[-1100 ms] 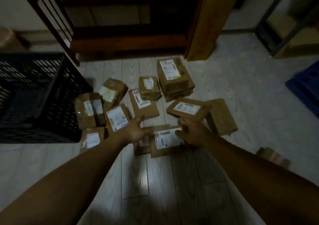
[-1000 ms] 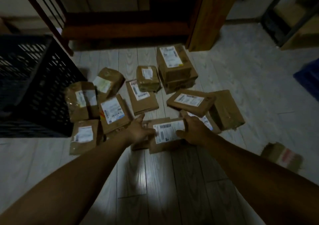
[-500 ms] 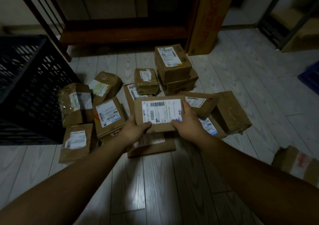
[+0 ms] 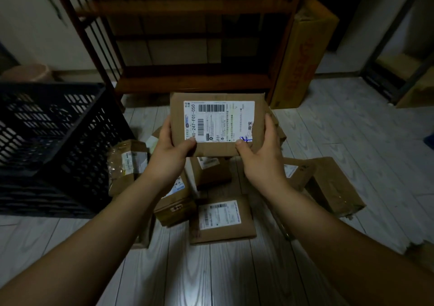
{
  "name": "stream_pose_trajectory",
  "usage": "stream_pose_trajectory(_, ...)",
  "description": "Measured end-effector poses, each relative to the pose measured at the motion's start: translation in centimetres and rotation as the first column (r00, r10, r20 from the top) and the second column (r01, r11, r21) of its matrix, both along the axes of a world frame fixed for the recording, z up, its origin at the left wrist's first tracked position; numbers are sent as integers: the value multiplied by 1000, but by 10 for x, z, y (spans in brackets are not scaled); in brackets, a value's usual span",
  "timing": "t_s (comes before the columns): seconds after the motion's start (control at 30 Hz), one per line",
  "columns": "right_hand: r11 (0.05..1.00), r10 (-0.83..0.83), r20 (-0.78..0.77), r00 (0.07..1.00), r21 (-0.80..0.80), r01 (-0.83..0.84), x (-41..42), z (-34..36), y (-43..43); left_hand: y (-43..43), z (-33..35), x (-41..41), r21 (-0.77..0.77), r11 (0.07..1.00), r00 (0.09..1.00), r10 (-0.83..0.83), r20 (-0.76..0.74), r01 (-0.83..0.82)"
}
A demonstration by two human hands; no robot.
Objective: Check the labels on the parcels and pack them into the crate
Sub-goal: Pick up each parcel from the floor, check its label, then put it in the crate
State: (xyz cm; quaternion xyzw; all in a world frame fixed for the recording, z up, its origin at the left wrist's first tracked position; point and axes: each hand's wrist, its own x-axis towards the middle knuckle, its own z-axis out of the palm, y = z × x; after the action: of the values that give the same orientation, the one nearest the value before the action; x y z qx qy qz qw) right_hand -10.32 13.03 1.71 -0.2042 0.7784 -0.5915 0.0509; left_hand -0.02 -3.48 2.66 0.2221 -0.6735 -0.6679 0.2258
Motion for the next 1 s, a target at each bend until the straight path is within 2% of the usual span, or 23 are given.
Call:
stream_pose_trajectory(0.13, 1000, -1, -25, 1000, 8, 2, -1, 25, -3, -1, 22, 0, -26, 1000, 1000, -4, -1, 4)
stream_pose_trajectory(0.27, 998, 7, -8, 1000, 58, -6, 1, 98, -10, -4, 92, 2, -5, 1000, 1000, 3, 12, -3)
stream_pose_trajectory(0.33, 996, 1, -14, 1000, 88, 0, 3, 154, -14, -8, 146, 6, 15, 1000, 1000, -3, 8, 2)
stream_pose_trajectory(0.53, 996, 20, -46, 999, 90, -16, 20, 345, -27, -25, 342, 30, -56, 998, 999, -18, 34, 20)
stream_pose_trajectory(0.83, 997, 55, 14, 998, 44, -56, 89, 616, -32, -33, 623, 108, -153, 988, 997, -23, 75, 35)
stream_pose_trajectory(1.0, 995, 101, -19, 995, 2, -101, 107, 680, -36, -34, 694, 133, -154, 988, 998, 1, 69, 10)
